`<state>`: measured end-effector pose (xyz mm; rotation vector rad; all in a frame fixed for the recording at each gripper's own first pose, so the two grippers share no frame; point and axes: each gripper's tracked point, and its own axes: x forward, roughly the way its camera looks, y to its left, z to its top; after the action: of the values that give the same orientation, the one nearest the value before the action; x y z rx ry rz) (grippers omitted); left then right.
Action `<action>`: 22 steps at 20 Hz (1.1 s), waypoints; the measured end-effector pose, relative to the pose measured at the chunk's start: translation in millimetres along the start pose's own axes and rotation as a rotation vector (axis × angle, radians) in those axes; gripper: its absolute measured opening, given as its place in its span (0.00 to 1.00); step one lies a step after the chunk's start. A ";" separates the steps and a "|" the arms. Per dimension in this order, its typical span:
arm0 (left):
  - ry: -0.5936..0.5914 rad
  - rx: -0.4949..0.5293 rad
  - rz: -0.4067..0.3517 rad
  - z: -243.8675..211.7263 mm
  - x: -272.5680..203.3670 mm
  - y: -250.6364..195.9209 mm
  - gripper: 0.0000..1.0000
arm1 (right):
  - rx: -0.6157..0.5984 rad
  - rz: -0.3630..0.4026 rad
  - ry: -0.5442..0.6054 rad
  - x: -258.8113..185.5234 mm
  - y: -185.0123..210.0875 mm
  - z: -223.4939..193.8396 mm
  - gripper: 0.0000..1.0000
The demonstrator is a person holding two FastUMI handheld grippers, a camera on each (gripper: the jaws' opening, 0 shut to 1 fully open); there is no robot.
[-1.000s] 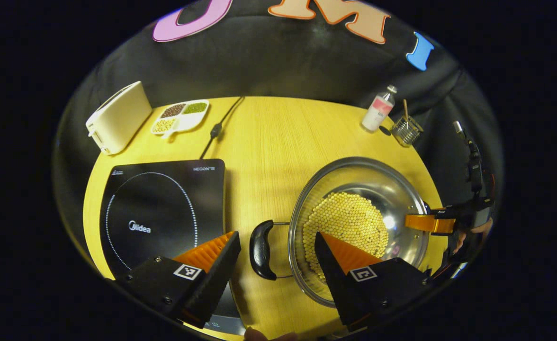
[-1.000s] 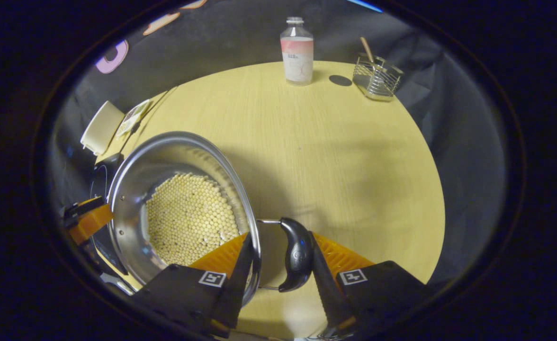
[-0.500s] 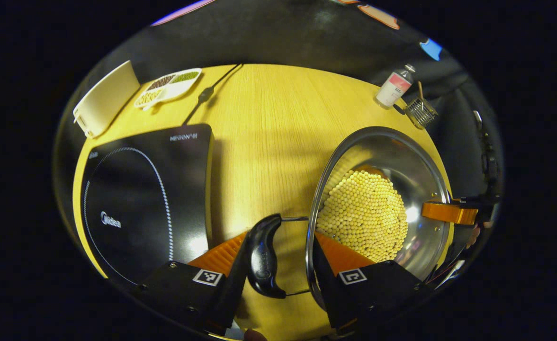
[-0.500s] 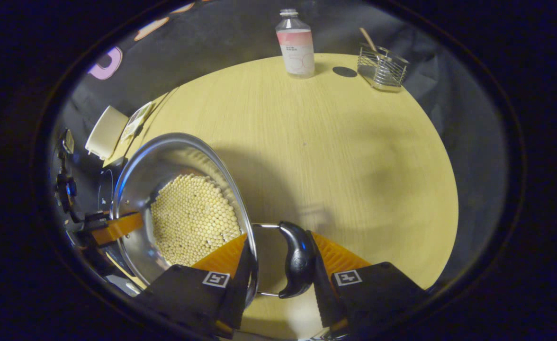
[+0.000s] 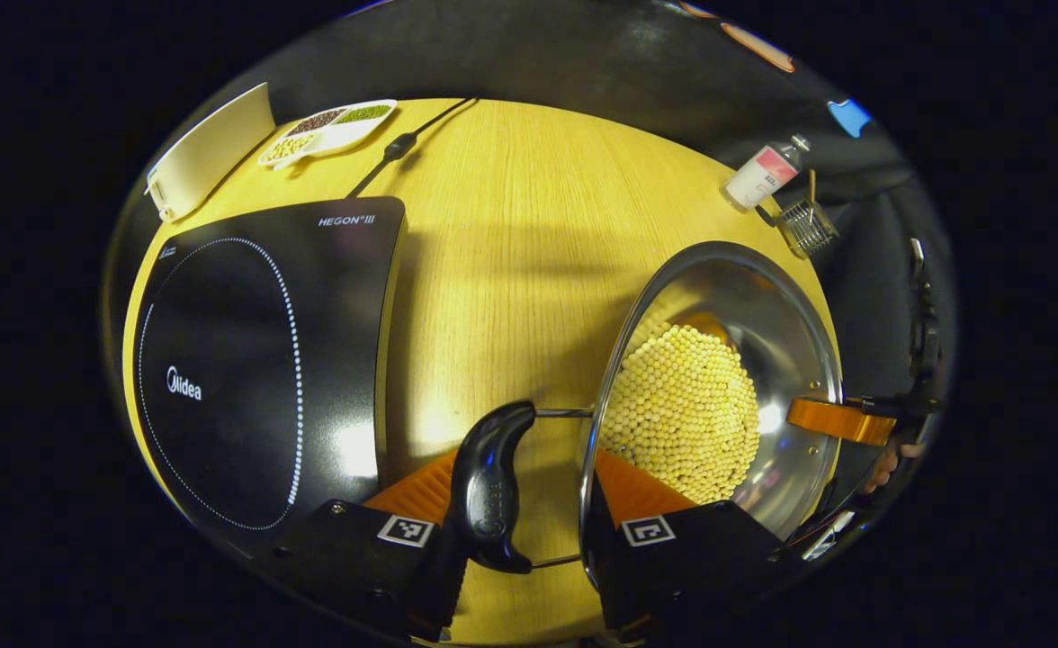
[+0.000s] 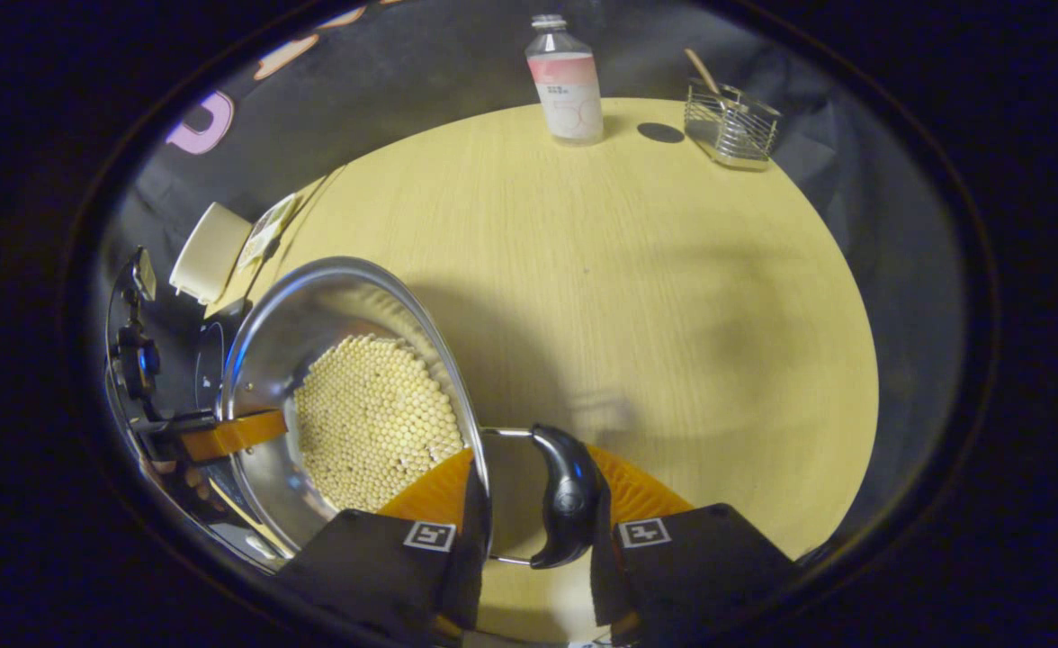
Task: First push the handle of the pot to place it horizontally, then grasp the pot with both hands and set it on the induction cooktop.
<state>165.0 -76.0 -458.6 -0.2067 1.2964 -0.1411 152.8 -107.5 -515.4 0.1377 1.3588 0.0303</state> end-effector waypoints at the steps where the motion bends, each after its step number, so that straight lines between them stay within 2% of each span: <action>1: -0.001 -0.009 0.000 -2.0 -5.7 -0.7 0.61 | -0.002 0.003 -0.008 -1.6 -0.1 2.8 0.44; 4: -0.029 0.002 0.007 0.6 -22.7 -2.3 0.61 | 0.001 0.015 -0.022 -8.8 -3.2 7.0 0.44; 5: -0.033 0.005 0.011 0.9 -28.9 -1.8 0.61 | 0.006 0.020 -0.023 -11.4 -4.0 9.3 0.51; 12: -0.094 0.012 0.051 3.5 -80.1 13.4 0.61 | -0.008 0.077 -0.061 -12.7 5.0 26.9 0.50; 18: -0.138 -0.011 0.100 -0.4 -123.4 61.7 0.61 | -0.044 0.141 -0.077 1.4 34.3 34.1 0.50; 22: -0.155 -0.015 0.103 -0.1 -140.1 105.8 0.60 | -0.061 0.144 -0.074 6.5 35.1 36.1 0.50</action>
<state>126.2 57.7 -351.5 -0.1604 1.1515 -0.0268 191.5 -75.1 -510.3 0.1830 1.2707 0.1858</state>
